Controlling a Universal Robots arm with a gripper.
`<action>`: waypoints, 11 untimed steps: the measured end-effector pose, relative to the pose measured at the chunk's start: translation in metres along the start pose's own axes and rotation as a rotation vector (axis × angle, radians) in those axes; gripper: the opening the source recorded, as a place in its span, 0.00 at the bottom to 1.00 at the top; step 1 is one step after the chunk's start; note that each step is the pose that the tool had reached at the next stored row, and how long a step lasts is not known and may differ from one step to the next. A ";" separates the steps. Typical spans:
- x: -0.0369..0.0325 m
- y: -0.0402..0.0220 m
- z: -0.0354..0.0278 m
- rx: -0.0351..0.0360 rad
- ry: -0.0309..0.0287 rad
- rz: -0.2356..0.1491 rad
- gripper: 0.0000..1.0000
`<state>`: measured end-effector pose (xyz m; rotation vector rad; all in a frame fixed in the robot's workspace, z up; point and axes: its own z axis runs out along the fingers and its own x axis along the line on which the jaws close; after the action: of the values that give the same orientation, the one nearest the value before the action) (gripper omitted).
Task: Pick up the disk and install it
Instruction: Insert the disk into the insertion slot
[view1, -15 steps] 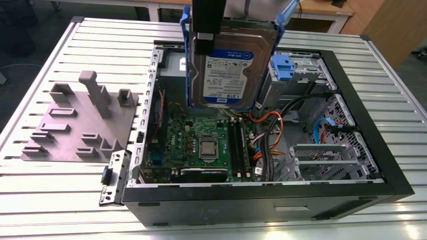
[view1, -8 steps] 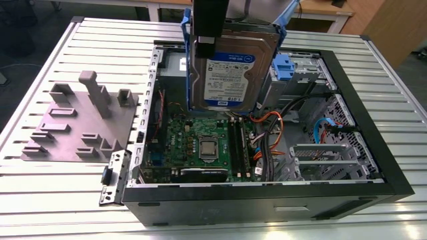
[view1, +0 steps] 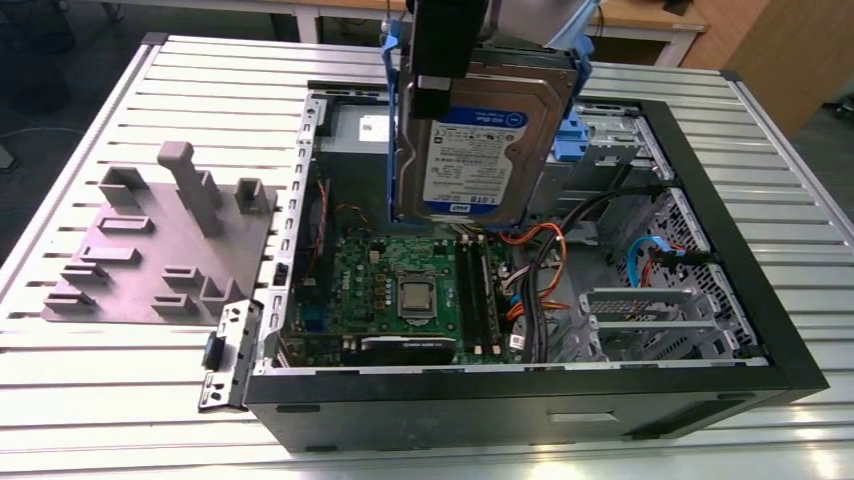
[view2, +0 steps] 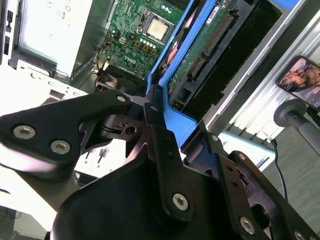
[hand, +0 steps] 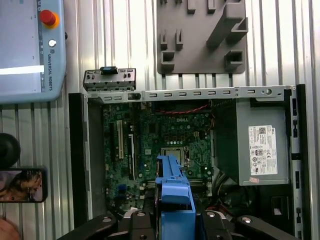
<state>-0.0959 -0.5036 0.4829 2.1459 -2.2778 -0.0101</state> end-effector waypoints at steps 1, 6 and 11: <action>0.0004 -0.0003 0.0001 0.0000 0.0001 0.000 0.36; 0.0053 -0.0010 0.0007 0.0000 0.0000 0.000 0.36; 0.0066 -0.0011 0.0008 0.0000 0.0001 0.000 0.36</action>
<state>-0.0952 -0.5102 0.4821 2.1459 -2.2778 -0.0100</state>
